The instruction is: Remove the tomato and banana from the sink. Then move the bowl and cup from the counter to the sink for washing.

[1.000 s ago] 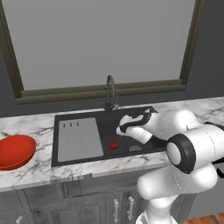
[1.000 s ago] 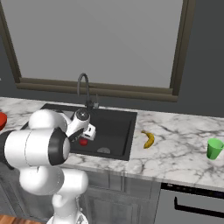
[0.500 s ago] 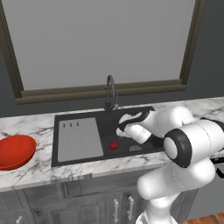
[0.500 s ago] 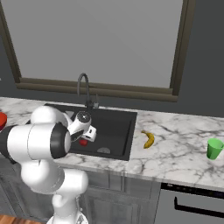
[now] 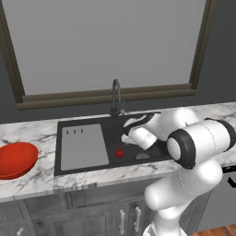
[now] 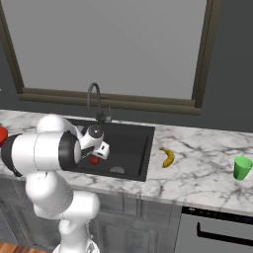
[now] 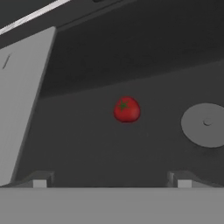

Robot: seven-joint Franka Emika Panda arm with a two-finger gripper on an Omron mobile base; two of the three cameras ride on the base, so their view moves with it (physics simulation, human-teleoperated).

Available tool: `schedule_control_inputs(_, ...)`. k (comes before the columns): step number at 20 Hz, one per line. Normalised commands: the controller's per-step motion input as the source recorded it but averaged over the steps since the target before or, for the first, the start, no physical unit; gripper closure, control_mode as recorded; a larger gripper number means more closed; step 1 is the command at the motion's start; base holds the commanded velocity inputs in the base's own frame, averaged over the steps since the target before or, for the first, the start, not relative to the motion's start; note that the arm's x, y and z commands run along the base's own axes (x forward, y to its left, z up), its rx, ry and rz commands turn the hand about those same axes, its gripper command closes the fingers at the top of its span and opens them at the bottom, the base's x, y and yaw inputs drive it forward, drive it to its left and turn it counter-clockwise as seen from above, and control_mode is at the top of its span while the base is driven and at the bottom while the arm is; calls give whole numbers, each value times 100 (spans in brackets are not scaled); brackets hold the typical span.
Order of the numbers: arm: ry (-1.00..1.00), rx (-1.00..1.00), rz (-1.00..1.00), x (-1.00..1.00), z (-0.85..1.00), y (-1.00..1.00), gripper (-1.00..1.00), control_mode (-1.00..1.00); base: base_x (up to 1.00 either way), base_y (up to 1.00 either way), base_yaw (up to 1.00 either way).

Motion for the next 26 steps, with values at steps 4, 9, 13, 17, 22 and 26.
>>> schedule_control_inputs(4, 0, 0, 0, 15, -5, 0, -100, -100, 0, 0, 0)
schedule_control_inputs(9, 0, 0, 0, 15, -7, 0, -100, -100, 0, 0, 0)
schedule_control_inputs(13, 0, 0, 5, 13, -7, 0, -100, -100, 0, 0, 0)
schedule_control_inputs(17, 0, -2, 7, 13, -8, 0, -100, -100, 0, 0, 0)
schedule_control_inputs(22, 2, -4, 8, 13, -9, 0, -100, -100, 0, 0, 0)
schedule_control_inputs(26, 2, -4, 7, 11, -9, 0, -100, -100, 0, 0, 0)
